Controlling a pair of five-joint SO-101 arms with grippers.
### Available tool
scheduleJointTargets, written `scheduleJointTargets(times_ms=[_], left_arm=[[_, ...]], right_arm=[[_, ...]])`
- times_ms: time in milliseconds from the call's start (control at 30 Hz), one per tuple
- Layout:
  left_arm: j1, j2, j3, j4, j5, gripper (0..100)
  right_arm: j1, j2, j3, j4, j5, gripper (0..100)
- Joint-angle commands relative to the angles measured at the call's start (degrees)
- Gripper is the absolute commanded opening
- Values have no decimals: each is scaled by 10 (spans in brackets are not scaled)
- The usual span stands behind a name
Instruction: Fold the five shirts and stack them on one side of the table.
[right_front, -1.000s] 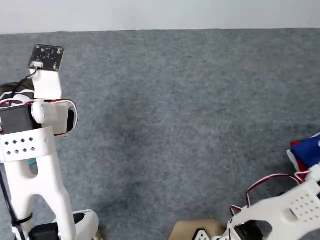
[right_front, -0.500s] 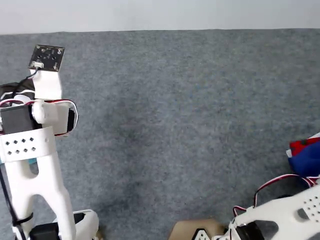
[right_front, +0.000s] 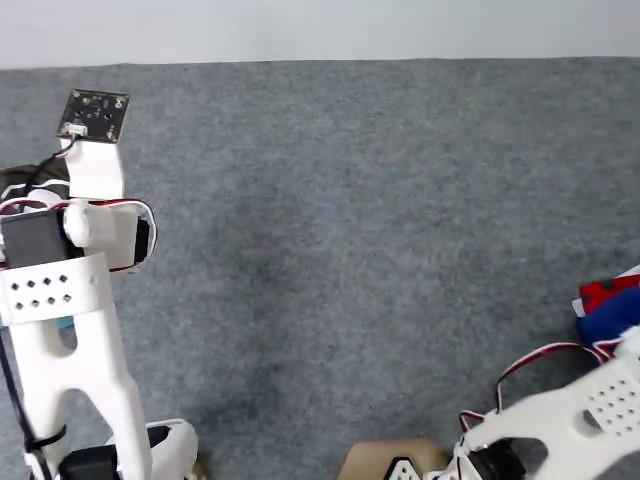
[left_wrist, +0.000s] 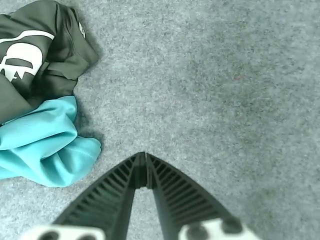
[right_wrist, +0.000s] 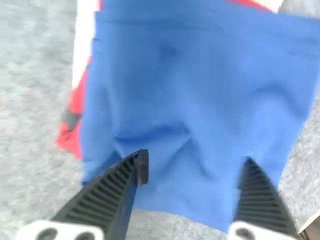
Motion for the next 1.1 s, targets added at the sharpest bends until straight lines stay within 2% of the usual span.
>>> scheduleJointTargets(times_ms=[0,100,400,667,900,1067], left_arm=[[3,-17,1,10,-2,2],[3,-16,1,10,-2,2],[1,-16,1,10,-2,2],[1,-16,1,10,-2,2],[2,-16,1,10,-2,2],[2,-16,1,10,-2,2]], right_arm=[[-29,-60,-26,24,11,113],[-59,-58,-18,24,61,6],[-79,-34,119,22,77,9],[-77,-50,122,20,78,9],[-84,-27,122,-48,74,166],[-84,24,122,-153,74,157]])
